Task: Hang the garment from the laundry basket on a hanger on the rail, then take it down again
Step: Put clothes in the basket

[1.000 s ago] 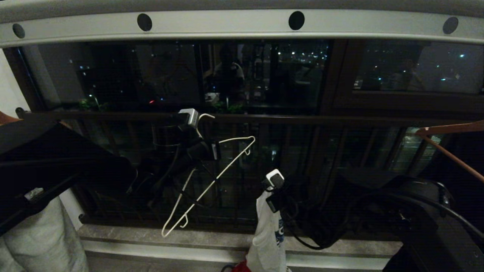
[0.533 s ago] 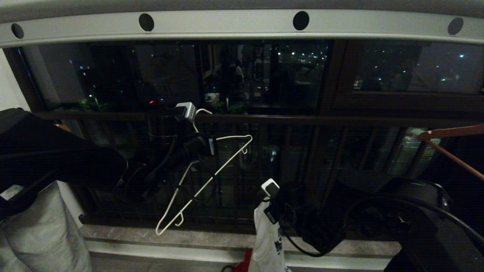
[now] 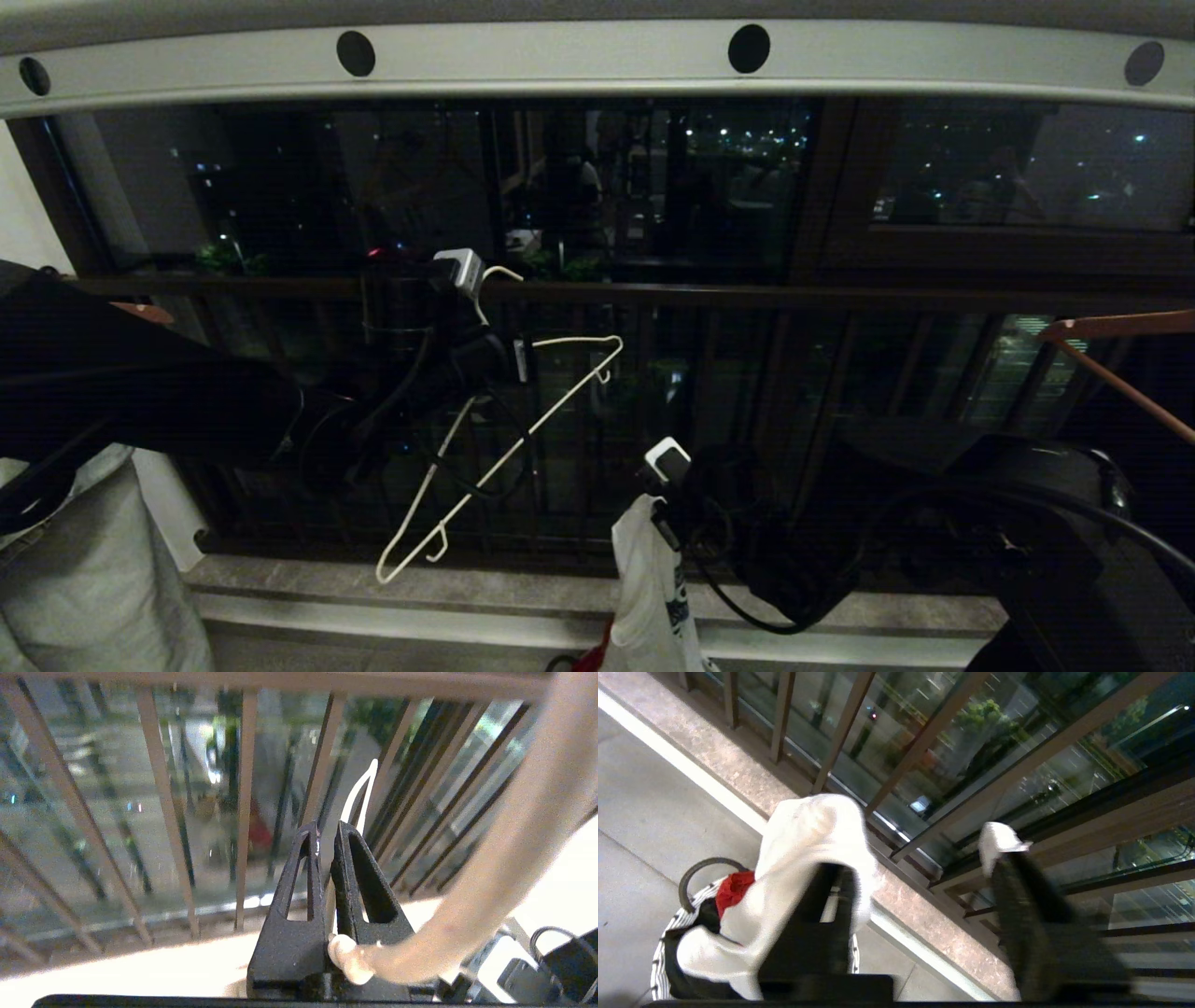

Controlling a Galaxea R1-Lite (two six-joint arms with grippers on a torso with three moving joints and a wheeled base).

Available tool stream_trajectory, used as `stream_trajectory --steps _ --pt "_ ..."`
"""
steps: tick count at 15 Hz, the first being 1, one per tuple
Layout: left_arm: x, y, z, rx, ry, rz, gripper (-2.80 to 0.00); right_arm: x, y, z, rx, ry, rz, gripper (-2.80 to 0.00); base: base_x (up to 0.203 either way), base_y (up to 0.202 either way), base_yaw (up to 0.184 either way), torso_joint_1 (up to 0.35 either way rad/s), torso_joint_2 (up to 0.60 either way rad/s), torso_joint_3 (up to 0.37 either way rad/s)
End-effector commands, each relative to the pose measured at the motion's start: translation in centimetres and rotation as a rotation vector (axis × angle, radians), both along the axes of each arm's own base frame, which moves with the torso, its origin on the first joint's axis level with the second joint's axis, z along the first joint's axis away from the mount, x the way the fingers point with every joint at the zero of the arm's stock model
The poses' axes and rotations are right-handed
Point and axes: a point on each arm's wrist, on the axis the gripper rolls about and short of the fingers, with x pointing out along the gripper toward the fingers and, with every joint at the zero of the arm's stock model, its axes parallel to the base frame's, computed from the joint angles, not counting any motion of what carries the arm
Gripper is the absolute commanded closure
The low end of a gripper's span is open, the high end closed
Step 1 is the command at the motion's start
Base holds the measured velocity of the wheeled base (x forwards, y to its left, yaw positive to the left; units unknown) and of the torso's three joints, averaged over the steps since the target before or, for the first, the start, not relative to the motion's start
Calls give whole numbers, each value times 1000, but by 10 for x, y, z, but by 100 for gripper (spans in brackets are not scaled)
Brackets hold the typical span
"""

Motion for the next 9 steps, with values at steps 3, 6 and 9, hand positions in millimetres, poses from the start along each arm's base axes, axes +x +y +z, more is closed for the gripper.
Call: stream_trajectory --steps 3,6,9 --pt "-2 3 3 15 41 5 0 -6 -3 7 -27 35 4 -280 0 0 0 0 0 0" --pt "-2 3 4 15 41 6 0 -7 -4 25 -58 66 9 -280 0 0 0 0 0 0" --pt "2 10 6 13 35 27 0 -2 -2 45 -108 135 18 -280 0 0 0 0 0 0"
